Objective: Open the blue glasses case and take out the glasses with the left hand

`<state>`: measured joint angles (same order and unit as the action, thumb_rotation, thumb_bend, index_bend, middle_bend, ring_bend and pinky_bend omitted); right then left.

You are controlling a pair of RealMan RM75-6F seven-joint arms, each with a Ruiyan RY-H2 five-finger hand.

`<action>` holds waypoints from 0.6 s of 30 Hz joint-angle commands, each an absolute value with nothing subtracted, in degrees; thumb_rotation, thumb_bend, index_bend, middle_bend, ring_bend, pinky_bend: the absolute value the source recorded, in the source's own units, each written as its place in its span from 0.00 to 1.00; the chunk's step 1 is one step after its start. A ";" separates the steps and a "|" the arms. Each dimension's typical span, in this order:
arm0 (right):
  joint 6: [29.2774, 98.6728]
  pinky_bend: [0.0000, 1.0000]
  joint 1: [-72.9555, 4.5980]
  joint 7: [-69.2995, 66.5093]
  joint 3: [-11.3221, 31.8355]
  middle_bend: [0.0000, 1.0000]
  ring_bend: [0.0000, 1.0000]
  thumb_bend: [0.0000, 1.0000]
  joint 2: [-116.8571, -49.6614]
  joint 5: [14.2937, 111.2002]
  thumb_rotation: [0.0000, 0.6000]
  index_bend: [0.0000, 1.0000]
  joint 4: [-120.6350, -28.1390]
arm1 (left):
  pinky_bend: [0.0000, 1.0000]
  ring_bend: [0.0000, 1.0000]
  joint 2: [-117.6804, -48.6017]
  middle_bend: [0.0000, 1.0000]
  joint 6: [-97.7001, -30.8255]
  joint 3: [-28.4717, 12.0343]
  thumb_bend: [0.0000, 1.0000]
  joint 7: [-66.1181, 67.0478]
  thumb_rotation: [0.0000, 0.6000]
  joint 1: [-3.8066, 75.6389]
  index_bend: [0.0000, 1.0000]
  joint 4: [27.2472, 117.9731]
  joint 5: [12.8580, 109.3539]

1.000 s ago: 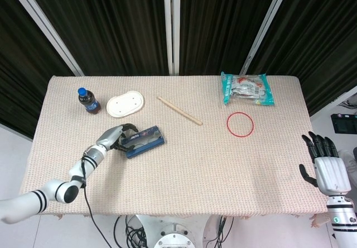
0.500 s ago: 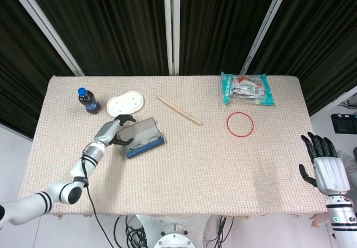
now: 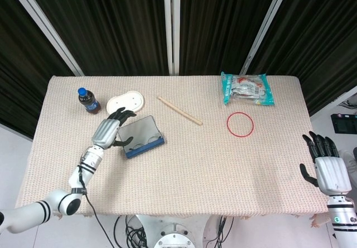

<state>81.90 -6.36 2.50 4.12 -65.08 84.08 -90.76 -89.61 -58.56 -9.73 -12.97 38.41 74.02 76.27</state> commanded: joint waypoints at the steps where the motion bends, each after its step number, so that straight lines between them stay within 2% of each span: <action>1: 82.01 0.00 -6.30 2.44 4.06 0.00 0.00 0.37 -64.99 84.21 1.00 0.00 -90.82 | 0.19 0.06 -86.49 0.20 -57.74 -8.20 0.28 -10.34 1.00 38.20 0.18 79.19 77.76; 5: 82.57 0.00 -6.05 1.85 4.15 0.00 0.00 0.37 -64.71 84.33 1.00 0.00 -90.82 | 0.20 0.07 -82.65 0.22 -54.38 -5.90 0.28 -5.40 1.00 38.49 0.18 83.34 77.47; 11: 83.88 0.00 -5.64 0.59 4.55 0.00 0.00 0.37 -63.84 84.69 1.00 0.00 -90.95 | 0.19 0.07 -79.51 0.23 -50.47 -3.82 0.28 -1.45 1.00 38.14 0.18 84.60 74.34; 18: 84.61 0.00 -5.35 -0.25 4.76 0.00 0.00 0.37 -63.23 84.90 1.00 0.00 -91.15 | 0.19 0.07 -77.23 0.27 -49.38 -2.53 0.29 -0.18 1.00 37.06 0.17 85.97 72.72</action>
<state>84.60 -5.36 -0.24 4.75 -63.24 84.89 -91.14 -77.52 -49.57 -2.77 -0.34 37.24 85.72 72.84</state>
